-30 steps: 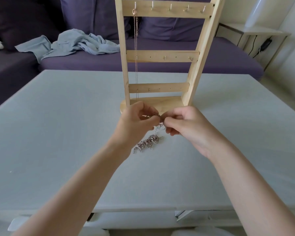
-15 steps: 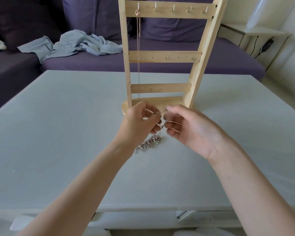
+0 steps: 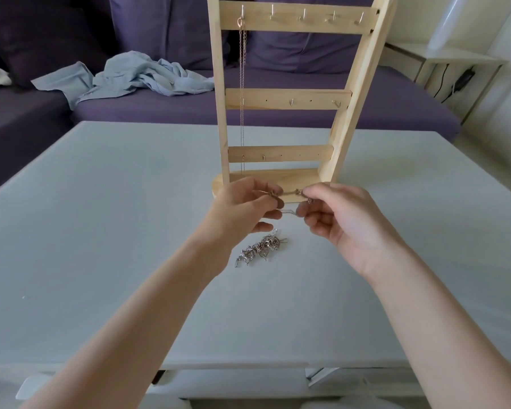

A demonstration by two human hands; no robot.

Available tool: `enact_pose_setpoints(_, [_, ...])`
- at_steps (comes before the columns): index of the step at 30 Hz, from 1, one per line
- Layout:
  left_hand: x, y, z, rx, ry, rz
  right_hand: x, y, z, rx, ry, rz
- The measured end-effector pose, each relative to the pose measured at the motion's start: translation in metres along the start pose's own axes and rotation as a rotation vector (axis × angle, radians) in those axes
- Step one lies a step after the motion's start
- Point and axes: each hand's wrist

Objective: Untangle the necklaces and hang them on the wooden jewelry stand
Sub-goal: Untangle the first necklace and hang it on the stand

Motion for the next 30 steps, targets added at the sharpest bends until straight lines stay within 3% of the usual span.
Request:
enact_pose_setpoints(5, [-0.002, -0.001, 0.0, 0.086, -0.006, -0.088, -0.001, 0.004, -0.002, -0.028, 0.022, -0.061])
enact_pose_setpoints(20, [0.003, -0.003, -0.002, 0.199, -0.384, 0.01, -0.003, 0.008, 0.0, -0.133, 0.035, -0.161])
enact_pose_setpoints(30, [0.006, 0.005, 0.005, -0.364, 0.073, -0.112, -0.002, 0.01, 0.0, -0.229, 0.092, -0.195])
Point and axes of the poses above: each hand's wrist, its own x-axis towards the middle knuckle, its own y-axis out of the back of the hand, z = x × y, and after that the axes turned 12 degrees about z, right-handed
